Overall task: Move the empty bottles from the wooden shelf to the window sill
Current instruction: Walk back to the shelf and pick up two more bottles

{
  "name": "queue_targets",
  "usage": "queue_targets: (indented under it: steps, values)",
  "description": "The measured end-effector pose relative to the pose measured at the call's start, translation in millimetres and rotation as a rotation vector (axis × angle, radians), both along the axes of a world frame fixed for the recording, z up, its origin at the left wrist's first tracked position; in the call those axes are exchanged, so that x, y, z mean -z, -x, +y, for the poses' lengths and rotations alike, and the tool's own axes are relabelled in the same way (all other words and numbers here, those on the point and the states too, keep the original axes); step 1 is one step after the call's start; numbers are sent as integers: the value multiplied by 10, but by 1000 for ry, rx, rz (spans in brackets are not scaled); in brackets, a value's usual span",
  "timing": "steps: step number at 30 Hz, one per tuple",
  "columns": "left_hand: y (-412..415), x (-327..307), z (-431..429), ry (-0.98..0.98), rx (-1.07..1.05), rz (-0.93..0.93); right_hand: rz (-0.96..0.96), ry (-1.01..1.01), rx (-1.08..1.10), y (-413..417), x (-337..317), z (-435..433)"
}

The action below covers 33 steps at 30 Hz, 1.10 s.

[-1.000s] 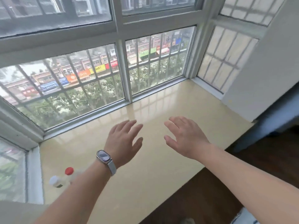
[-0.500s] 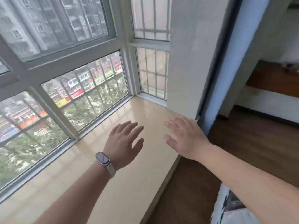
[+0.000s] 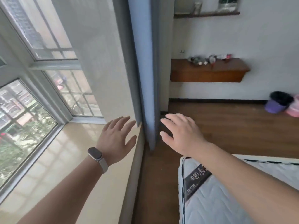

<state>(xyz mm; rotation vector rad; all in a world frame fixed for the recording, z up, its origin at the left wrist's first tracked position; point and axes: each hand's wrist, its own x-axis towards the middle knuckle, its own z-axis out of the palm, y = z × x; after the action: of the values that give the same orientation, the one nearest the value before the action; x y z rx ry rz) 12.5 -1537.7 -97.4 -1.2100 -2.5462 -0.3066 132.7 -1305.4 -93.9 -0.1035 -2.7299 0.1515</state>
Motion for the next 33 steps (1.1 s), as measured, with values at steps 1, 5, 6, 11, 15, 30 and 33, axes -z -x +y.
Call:
queue_targets:
  steps: [1, 5, 6, 11, 15, 30, 33]
  values:
    - [55, 6, 110, -2, 29, 4, 9, 3, 31, -21, -11, 79]
    - [310, 57, 540, -12, 128, 7, 9, 10, 148, -17, 34, 366]
    - [376, 73, 644, -14, 149, 7, 2, 12, 172, 11, 55, 430]
    - [868, 210, 1136, -29, 231, -17, -69, 2, 239, 439, 74, 750]
    - [1448, 262, 1433, -17, 266, -21, -135, -24, 283, 945, 6, 994]
    - [3127, 67, 2776, -80, 500, -9, -273, -58, 545, 2135, -206, 1770]
    - [3249, 61, 2952, -96, 534, -11, -266, -67, 571, 2237, -210, 1913]
